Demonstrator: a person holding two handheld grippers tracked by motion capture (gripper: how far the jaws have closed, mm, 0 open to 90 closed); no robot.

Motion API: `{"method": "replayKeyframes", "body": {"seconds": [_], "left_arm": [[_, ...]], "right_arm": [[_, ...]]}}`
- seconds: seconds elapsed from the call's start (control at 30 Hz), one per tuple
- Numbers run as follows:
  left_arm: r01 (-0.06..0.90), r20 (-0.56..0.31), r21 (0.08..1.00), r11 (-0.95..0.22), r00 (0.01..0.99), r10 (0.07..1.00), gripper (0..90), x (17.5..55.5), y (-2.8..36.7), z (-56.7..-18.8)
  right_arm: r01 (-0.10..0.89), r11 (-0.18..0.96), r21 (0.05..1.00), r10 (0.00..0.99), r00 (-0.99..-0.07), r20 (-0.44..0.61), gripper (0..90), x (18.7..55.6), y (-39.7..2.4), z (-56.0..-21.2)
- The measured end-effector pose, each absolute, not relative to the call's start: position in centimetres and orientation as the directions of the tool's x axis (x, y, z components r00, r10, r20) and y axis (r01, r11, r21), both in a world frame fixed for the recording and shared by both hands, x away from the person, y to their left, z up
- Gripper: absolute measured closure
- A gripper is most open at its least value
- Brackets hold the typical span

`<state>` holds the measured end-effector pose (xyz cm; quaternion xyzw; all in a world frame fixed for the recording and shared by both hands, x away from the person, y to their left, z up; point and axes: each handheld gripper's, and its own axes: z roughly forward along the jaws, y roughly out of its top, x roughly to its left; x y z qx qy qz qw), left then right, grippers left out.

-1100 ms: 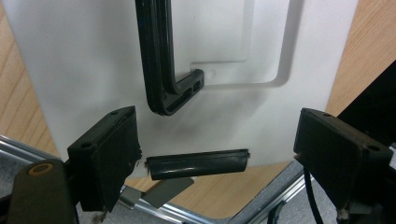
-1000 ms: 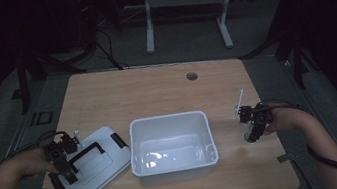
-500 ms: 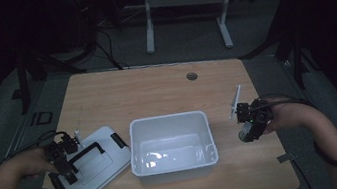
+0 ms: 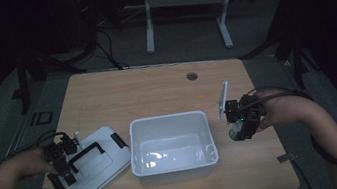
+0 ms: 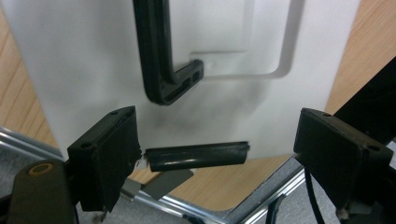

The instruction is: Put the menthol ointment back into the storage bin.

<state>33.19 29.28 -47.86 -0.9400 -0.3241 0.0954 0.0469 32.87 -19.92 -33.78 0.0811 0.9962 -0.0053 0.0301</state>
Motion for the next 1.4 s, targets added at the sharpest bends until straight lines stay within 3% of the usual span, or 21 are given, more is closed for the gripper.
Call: {"method": "replayKeyframes", "body": {"seconds": [0.37, 0.7, 1.4], "left_arm": [[0.595, -0.156, -0.145, -0.791, 0.775, 0.612, 13.9, 33.2, 29.1, -47.8], [0.587, -0.149, -0.152, -0.795, 0.781, 0.606, 13.9, 33.3, 28.9, -47.9], [0.591, -0.143, -0.158, -0.791, 0.779, 0.611, 13.9, 33.2, 29.1, -47.9]], "right_arm": [[0.047, 0.999, -0.008, 0.046, -0.996, -0.076, 50.2, 31.6, -15.1, -31.9], [-0.011, 1.0, -0.006, -0.012, -0.997, -0.071, 50.2, 31.4, -12.2, -32.3], [-0.019, 0.998, -0.062, -0.019, -1.0, -0.003, 50.1, 33.3, -9.5, -40.9]]}}
